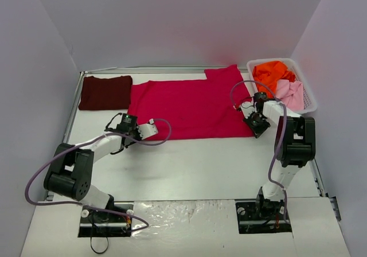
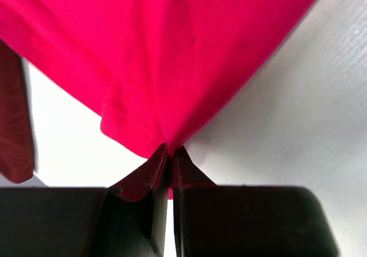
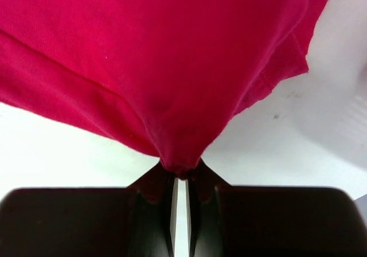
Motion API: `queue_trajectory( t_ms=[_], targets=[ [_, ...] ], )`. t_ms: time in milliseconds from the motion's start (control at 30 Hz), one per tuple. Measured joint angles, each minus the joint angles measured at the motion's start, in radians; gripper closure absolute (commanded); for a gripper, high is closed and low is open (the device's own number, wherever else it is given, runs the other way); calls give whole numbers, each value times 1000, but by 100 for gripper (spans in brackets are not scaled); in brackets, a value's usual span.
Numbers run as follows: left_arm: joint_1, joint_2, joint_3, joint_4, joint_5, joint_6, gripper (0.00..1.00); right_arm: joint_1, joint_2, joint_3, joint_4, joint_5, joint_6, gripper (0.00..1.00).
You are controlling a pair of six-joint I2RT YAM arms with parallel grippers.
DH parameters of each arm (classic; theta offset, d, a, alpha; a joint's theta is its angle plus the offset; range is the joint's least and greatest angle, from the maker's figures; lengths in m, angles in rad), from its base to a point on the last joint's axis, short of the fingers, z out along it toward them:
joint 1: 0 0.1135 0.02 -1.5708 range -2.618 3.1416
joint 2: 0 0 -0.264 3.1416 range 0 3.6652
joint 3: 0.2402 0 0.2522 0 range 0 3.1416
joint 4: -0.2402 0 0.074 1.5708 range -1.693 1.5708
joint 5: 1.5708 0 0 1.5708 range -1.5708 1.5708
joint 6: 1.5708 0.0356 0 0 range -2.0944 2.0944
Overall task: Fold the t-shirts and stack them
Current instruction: Fold the flattened tshirt in 1/3 of the way
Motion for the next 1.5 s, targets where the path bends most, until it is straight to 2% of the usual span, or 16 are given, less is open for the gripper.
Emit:
queue_trajectory(
  t_ms=[333,800,1000,1433,1500],
  targets=[
    [-1,-189,-29,-102,37,1,98,0,-204,-129,-68,6,-20,100],
    [-8,-482,-121,-325,71,5,98,0,-512,-195,-243,5,-55,100],
    [-8,-562,-121,-401,87,14,98,0,-562,-220,-289,5,-61,100],
    [-8,-613,-121,-528,137,30,98,-1,-622,-266,-332,-3,-67,100],
    [-8,-623,-121,-541,142,31,95,-2,-633,-267,-338,-7,-69,100]
  ],
)
